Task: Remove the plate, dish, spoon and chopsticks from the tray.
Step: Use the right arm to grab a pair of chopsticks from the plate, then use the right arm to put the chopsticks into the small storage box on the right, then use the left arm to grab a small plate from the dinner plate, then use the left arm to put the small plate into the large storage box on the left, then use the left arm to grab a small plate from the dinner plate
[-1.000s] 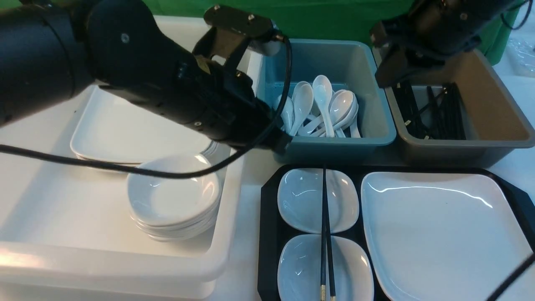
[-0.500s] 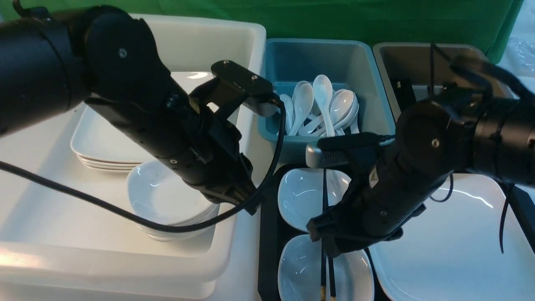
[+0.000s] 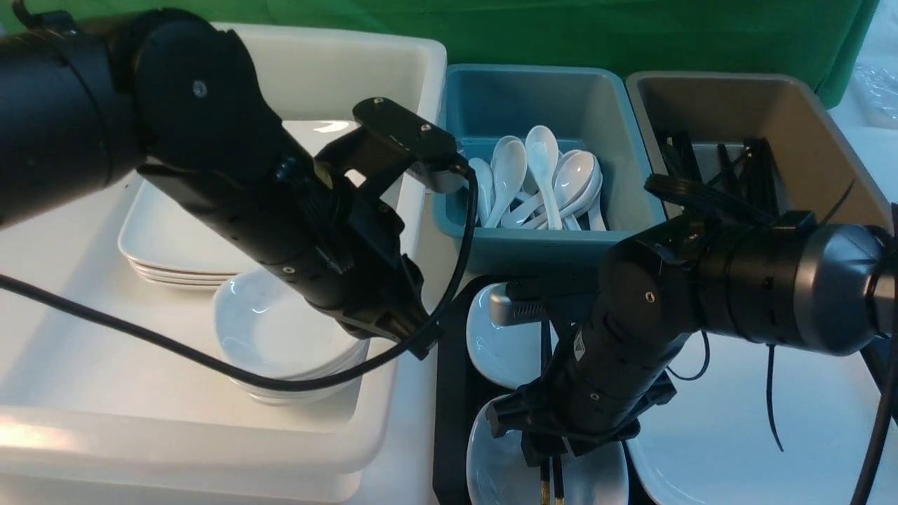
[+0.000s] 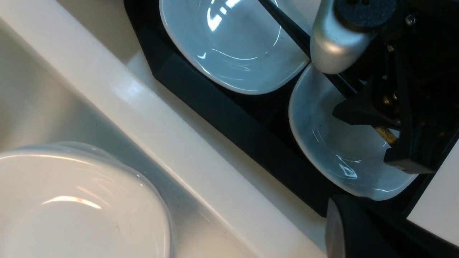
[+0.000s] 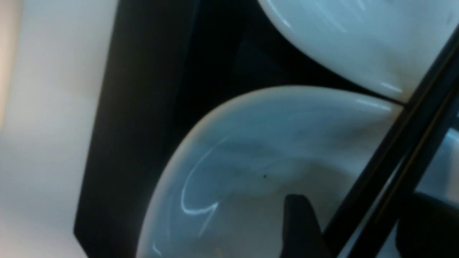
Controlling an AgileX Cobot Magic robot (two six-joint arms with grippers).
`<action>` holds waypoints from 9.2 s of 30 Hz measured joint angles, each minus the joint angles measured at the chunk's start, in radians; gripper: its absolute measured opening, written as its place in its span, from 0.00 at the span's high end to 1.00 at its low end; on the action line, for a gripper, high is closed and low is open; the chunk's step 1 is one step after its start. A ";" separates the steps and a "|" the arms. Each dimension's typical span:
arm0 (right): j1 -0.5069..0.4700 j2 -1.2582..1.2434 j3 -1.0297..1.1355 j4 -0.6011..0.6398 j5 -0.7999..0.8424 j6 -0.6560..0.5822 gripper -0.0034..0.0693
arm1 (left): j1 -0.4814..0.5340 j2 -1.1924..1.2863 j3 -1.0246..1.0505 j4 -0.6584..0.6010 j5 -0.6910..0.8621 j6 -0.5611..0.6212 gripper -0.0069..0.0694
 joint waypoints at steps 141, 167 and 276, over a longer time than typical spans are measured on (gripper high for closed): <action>-0.679 -1.136 0.331 0.403 0.285 -0.890 0.91 | -0.236 0.616 -0.380 0.231 0.127 -0.320 0.31; -0.679 -1.136 0.233 0.410 0.247 -0.905 0.92 | -0.226 0.372 -0.568 0.113 0.270 -0.342 0.87; -0.659 -0.827 0.141 0.312 0.339 -0.801 0.92 | -0.341 0.641 -0.361 0.555 -0.200 -0.327 0.34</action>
